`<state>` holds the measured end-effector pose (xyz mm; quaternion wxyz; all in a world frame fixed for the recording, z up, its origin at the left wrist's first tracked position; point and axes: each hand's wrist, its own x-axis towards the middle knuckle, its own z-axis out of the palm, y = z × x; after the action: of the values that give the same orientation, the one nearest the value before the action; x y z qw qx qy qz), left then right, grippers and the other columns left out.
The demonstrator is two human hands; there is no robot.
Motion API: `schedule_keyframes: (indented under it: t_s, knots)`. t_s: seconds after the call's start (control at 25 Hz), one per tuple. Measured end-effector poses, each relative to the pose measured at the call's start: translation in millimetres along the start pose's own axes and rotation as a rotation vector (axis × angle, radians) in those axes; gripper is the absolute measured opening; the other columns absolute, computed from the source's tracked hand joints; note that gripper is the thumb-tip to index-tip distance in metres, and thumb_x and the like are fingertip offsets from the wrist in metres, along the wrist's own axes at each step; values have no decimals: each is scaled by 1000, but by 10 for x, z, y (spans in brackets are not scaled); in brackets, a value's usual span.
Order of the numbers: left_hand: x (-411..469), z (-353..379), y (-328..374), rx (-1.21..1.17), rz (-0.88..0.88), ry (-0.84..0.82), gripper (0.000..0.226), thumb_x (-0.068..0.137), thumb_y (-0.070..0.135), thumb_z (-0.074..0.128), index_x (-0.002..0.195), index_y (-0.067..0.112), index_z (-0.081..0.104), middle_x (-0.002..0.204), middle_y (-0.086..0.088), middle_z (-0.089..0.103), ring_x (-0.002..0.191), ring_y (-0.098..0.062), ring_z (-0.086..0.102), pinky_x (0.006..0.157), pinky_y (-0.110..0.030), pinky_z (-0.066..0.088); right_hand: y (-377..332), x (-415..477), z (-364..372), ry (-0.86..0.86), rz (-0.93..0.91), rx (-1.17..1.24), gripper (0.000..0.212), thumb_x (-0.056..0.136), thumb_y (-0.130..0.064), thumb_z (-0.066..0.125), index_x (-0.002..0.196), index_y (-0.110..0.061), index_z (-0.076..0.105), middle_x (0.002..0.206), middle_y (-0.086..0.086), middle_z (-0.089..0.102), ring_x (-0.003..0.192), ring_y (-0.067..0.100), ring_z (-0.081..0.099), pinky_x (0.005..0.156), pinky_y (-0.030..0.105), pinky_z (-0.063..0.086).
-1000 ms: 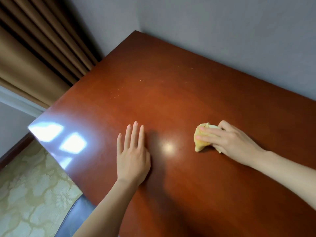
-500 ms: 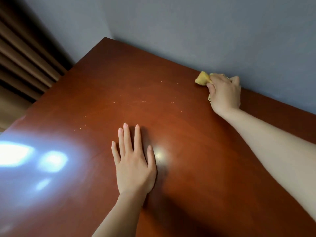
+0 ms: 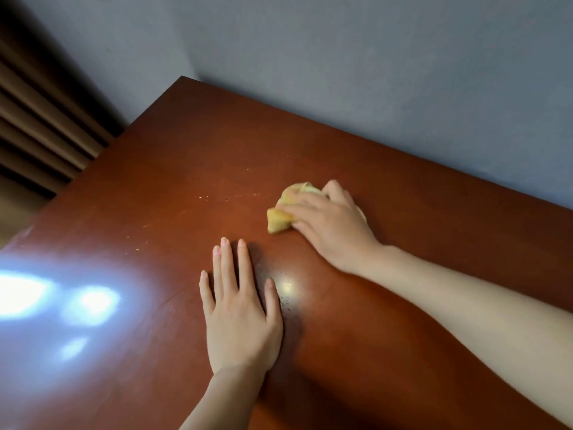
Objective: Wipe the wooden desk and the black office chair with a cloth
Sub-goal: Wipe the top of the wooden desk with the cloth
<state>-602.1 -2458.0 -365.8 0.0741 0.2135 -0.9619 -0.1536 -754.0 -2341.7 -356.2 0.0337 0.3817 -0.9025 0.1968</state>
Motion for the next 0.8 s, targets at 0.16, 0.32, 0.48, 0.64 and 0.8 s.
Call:
schedule_keyframes:
  t_s: [0.16, 0.32, 0.48, 0.64, 0.8]
  knots:
    - [-4, 12, 7, -6, 0, 0, 69, 90, 46, 12, 153, 17, 14, 161, 1, 2, 143, -3, -16, 118, -32, -6, 69, -500, -204, -81, -194, 69, 38, 81, -17, 72, 118, -24, 67, 123, -3, 63, 77, 22, 44, 66, 34, 45]
    - [-14, 17, 34, -12, 5, 2, 69, 91, 46, 13, 152, 16, 15, 161, 0, 3, 144, -4, -14, 119, -33, -4, 399, -581, -388, -77, -198, 49, 39, 76, -10, 76, 114, -19, 70, 122, 0, 64, 75, 24, 48, 70, 36, 51]
    - [-11, 23, 49, -21, 17, 12, 68, 91, 45, 14, 152, 13, 16, 160, -2, 6, 145, -7, -10, 119, -35, -1, 722, -234, -398, 51, 77, 2, 32, 88, -17, 64, 119, -19, 65, 127, -1, 60, 86, 29, 45, 85, 39, 44]
    - [-13, 25, 49, -16, 31, 27, 66, 92, 42, 17, 151, 13, 16, 160, -2, 7, 145, -8, -8, 118, -33, -3, 852, 351, -252, 150, 286, -71, 31, 97, -23, 49, 127, -22, 59, 136, -1, 53, 100, 31, 43, 92, 35, 34]
    - [-15, 32, 36, -17, 37, 38, 65, 93, 40, 21, 150, 11, 17, 159, -4, 10, 146, -12, -1, 117, -35, 1, 711, 963, -65, 138, 497, -150, 31, 99, -26, 41, 124, -28, 57, 135, -4, 52, 111, 32, 40, 90, 38, 34]
